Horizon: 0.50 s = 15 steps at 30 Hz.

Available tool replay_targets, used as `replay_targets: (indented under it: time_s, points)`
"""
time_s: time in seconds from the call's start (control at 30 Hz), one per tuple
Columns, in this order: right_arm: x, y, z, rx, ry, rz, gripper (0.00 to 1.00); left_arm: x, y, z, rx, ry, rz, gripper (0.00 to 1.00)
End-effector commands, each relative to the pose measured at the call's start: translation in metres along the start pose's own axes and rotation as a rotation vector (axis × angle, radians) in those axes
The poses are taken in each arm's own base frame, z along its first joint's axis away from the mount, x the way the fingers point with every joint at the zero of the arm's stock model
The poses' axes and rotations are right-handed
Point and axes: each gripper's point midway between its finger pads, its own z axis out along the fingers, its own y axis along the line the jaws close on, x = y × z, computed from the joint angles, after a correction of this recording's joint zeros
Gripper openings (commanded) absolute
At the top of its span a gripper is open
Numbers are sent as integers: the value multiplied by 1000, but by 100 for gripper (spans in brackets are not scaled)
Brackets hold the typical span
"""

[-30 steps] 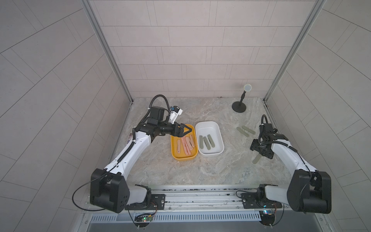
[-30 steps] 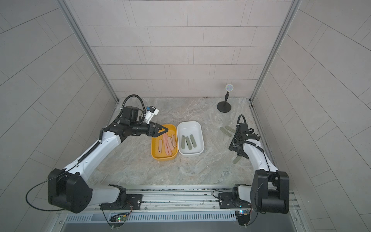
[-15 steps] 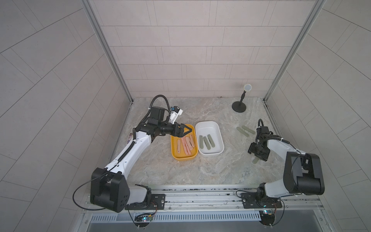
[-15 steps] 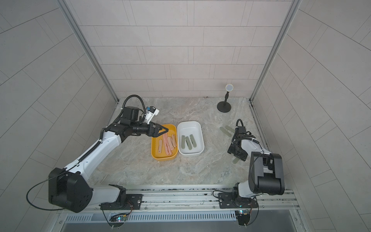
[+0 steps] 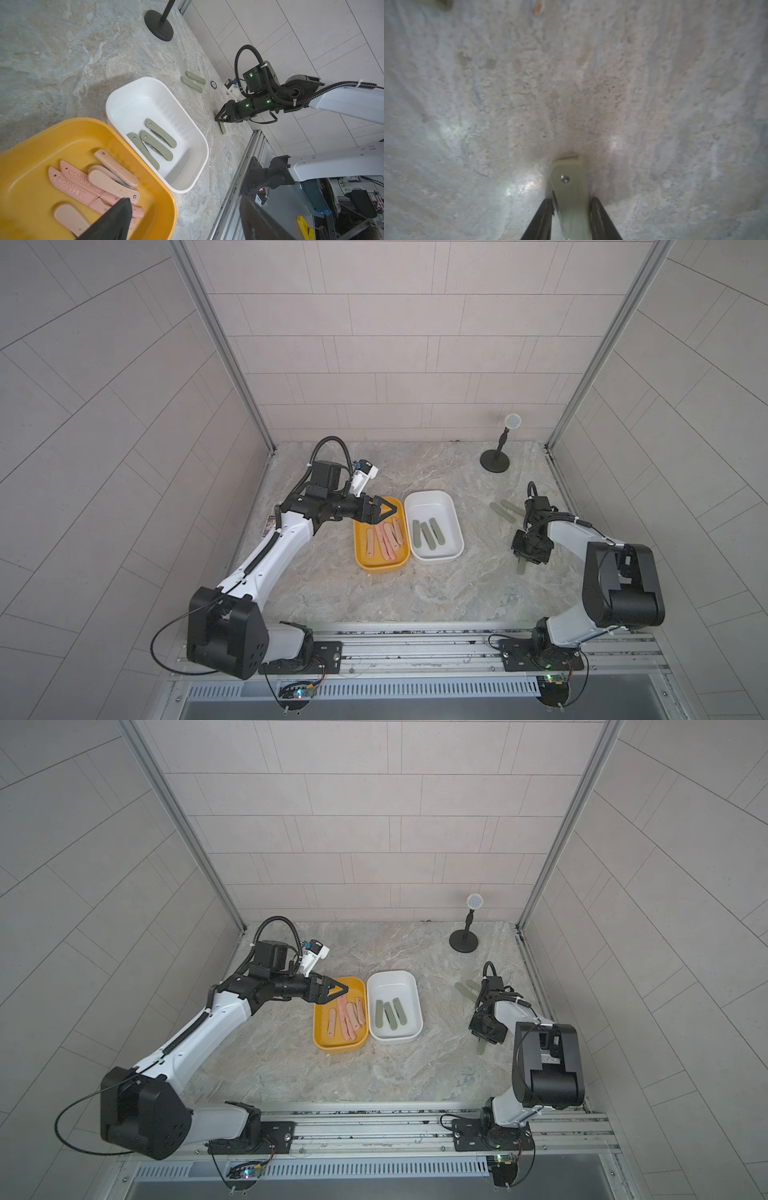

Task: Place the fruit knives into the storage box by color
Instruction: Move the fruit knife to the center of the board.

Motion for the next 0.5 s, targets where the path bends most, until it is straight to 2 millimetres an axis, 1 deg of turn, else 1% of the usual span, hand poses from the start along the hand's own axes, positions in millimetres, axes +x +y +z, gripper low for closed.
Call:
replay_targets:
  time_s: [0.0,0.13,0.3,0.47]
  points:
    - [6,10,1,30,33,-68,30,5,3,0,-11,13,11,88]
    - [1,35,-2,51,29,-157,29,5,8,-4,-25,1,5,88]
    - [-6,74,-1,47,28,-242,28,2,17,-12,-38,-19,-24,88]
    - [-10,101,1,40,29,-292,28,2,22,-17,-40,-26,-49,88]
